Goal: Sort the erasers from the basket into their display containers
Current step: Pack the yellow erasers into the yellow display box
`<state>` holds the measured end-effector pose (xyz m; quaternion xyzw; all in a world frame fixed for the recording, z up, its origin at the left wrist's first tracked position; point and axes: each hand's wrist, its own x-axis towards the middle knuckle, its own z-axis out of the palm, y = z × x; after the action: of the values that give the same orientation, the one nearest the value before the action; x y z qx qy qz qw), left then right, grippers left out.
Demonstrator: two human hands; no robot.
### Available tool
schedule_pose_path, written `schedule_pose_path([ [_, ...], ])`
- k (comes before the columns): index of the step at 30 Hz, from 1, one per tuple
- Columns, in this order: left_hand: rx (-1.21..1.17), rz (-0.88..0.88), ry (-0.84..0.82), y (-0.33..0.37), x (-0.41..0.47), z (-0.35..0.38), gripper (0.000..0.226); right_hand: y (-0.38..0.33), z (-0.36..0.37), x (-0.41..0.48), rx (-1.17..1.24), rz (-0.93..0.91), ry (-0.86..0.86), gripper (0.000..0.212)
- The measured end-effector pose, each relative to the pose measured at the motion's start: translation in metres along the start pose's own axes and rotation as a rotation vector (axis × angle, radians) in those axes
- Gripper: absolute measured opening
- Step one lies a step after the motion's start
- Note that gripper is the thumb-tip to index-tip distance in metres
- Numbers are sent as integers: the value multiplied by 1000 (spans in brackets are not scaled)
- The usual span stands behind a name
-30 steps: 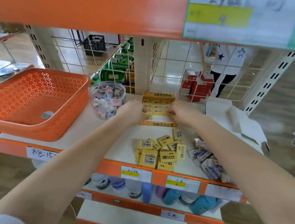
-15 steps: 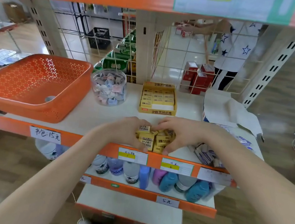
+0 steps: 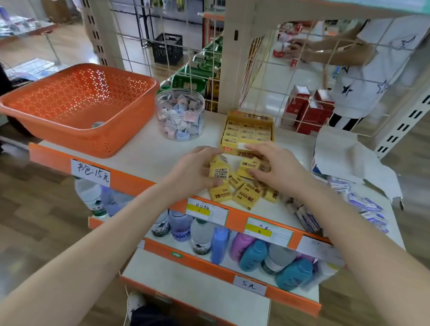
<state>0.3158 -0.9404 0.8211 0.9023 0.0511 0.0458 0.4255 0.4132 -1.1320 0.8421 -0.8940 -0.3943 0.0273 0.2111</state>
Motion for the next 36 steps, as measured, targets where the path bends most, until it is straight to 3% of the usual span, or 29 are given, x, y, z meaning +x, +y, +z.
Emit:
schedule_pose_path([
  [7, -221, -3, -20, 0, 9, 6, 61, 6, -3, -4, 19, 20, -25, 41],
  [11, -193, 22, -41, 0, 14, 9, 62, 4, -4, -4, 58, 89, -49, 47],
  [14, -156, 19, -31, -4, 16, 7, 63, 0, -1, -2, 101, 135, -22, 40],
  [18, -132, 15, -77, -7, 17, 3, 62, -4, 3, 4, 31, 116, -72, 49],
  [21, -114, 26, -73, -11, 20, -1, 49, -8, 4, 6, 24, 66, -107, 52],
  [24, -104, 36, -68, -16, 28, -5, 34, -8, 4, 4, 34, 64, -81, 51],
  [36, 20, 71, -322, -5, 51, -27, 20, 6, -9, 21, 47, 219, 86, 38],
])
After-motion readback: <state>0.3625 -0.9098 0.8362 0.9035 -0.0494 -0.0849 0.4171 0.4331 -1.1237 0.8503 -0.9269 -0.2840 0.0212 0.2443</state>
